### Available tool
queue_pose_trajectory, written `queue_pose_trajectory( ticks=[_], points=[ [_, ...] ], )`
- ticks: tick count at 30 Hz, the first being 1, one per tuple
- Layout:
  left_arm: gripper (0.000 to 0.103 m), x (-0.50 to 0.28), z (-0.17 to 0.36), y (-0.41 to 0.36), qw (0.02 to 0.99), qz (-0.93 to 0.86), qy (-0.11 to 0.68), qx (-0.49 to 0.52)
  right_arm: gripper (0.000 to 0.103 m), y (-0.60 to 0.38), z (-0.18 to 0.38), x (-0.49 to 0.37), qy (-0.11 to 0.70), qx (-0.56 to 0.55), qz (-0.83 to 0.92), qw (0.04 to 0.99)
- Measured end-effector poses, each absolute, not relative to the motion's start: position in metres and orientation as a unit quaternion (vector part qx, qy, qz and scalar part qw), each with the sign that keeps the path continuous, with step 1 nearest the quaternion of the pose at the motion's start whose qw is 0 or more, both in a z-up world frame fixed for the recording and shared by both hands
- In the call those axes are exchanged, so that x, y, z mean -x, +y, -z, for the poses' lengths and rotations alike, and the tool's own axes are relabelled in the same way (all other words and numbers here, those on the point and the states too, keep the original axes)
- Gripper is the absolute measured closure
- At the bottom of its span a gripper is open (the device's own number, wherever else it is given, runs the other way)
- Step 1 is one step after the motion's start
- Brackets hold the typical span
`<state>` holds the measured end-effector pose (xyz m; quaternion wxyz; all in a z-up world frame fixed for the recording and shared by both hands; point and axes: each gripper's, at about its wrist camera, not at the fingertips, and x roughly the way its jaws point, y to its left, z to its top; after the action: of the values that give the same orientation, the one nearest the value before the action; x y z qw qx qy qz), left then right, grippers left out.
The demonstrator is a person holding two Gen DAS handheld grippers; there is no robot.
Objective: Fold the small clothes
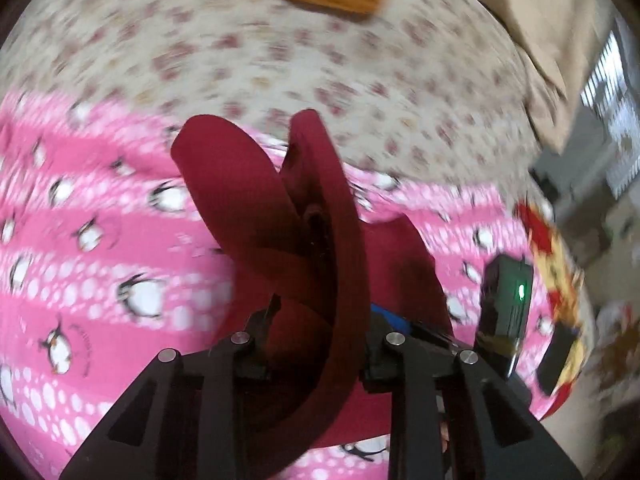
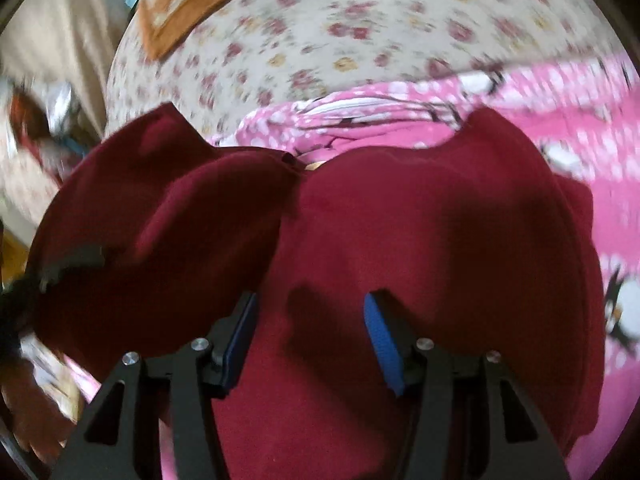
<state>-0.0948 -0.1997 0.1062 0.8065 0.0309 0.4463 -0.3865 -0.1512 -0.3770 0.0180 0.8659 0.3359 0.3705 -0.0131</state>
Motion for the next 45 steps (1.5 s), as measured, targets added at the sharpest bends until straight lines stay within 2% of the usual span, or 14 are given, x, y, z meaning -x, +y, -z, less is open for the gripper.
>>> queue_pose_trajectory(
  ticks=[7,12,15,19,22,25,28,33,39,40,42,43,44,45],
  points=[
    [0.094,0.11,-0.073,-0.242,0.776,0.403,0.482,-0.046,0.049,-0.42,-0.006,0.178,0.307,-0.485,0.007,0.819],
    [0.087,0.115,-0.082,-0.234,0.772,0.413,0.481,-0.042,0.053,-0.421,-0.004,0.177,0.311,-0.486,-0.006,0.817],
    [0.075,0.121,-0.087,-0.233,0.746,0.448,0.49,-0.05,0.052,-0.43,0.001,0.181,0.293,-0.521,-0.022,0.801],
    [0.074,0.137,-0.095,-0.223,0.702,0.507,0.498,-0.046,0.052,-0.435,0.002,0.188,0.294,-0.55,-0.017,0.781],
    [0.074,0.143,-0.104,-0.206,0.715,0.505,0.481,-0.051,0.052,-0.439,-0.002,0.197,0.293,-0.567,0.0,0.77],
    [0.074,0.137,-0.106,-0.182,0.749,0.467,0.469,-0.031,0.043,-0.44,-0.005,0.212,0.268,-0.585,0.016,0.765],
    [0.074,0.127,-0.094,-0.167,0.776,0.425,0.465,-0.018,0.019,-0.439,-0.005,0.227,0.235,-0.596,0.045,0.766],
    [0.074,0.128,-0.063,-0.173,0.763,0.429,0.483,-0.037,0.019,-0.432,-0.006,0.218,0.242,-0.578,0.027,0.779],
    [0.074,0.143,-0.054,-0.188,0.746,0.458,0.481,-0.059,0.019,-0.399,-0.02,0.176,0.318,-0.451,0.025,0.834],
    [0.074,0.146,-0.052,-0.191,0.745,0.459,0.48,-0.064,0.021,-0.394,-0.022,0.169,0.329,-0.424,0.032,0.843],
    [0.074,0.151,-0.051,-0.195,0.749,0.458,0.473,-0.077,0.035,-0.381,-0.024,0.158,0.356,-0.364,0.053,0.859],
    [0.074,0.153,-0.051,-0.197,0.75,0.459,0.47,-0.082,0.056,-0.376,-0.026,0.152,0.37,-0.33,0.058,0.867],
    [0.074,0.154,-0.053,-0.196,0.749,0.461,0.468,-0.084,0.069,-0.373,-0.028,0.149,0.378,-0.307,0.053,0.872],
    [0.074,0.155,-0.057,-0.195,0.747,0.467,0.466,-0.079,0.071,-0.372,-0.032,0.148,0.379,-0.289,0.051,0.878]
  ],
)
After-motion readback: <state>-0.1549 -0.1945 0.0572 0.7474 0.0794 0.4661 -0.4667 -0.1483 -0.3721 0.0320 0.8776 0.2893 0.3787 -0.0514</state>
